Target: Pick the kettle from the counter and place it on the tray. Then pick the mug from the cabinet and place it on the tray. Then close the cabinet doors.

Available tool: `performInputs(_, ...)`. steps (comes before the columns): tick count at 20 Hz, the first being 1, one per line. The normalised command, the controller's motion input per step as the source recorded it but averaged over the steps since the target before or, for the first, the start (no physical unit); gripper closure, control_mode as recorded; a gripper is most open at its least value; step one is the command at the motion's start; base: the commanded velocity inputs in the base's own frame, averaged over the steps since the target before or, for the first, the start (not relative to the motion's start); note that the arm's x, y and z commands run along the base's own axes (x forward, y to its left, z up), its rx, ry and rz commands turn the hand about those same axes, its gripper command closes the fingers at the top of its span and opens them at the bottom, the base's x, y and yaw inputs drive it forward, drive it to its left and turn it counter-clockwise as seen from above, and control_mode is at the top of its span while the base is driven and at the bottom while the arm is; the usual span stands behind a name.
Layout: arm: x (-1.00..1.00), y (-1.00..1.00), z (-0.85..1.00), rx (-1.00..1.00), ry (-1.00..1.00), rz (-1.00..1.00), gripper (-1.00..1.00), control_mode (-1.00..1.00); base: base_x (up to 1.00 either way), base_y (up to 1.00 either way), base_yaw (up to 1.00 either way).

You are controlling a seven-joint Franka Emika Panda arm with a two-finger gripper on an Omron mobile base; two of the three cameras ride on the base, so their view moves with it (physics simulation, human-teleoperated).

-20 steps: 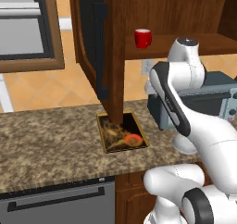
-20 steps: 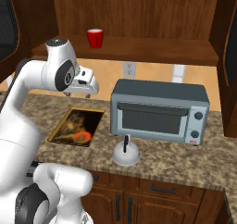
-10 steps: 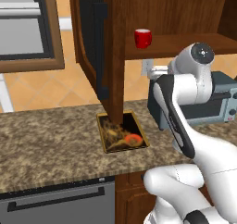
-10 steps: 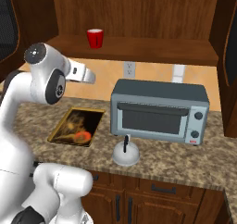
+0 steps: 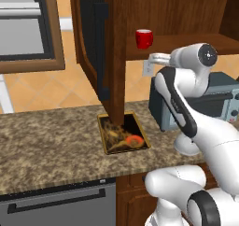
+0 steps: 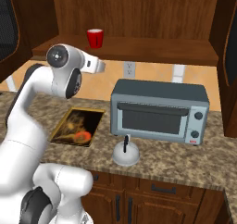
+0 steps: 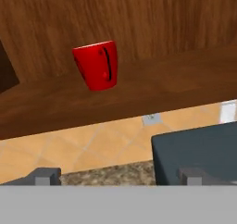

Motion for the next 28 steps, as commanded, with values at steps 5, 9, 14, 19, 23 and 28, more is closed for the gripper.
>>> performInputs(5, 0.32, -0.08, 0.27, 0.01, -0.11, 0.11, -1.0, -1.0, 0.0, 0.0, 0.0)
performInputs(9, 0.0, 0.0, 0.0, 0.0, 0.0, 0.0, -1.0, -1.0, 0.0, 0.0, 0.0)
performInputs(14, 0.02, 0.0, 0.0, 0.0, 0.0, 0.0, -1.0, -1.0, 0.0, 0.0, 0.0)
performInputs(19, 0.13, -0.06, 0.0, 0.0, 0.0, 0.0, -1.0, -1.0, 0.0, 0.0, 0.0)
performInputs(23, 0.15, -0.06, 0.0, 0.0, 0.0, 0.0, -1.0, -1.0, 0.0, 0.0, 0.0)
performInputs(28, 0.06, 0.0, 0.0, 0.0, 0.01, 0.0, -1.0, -1.0, 0.0, 0.0, 0.0)
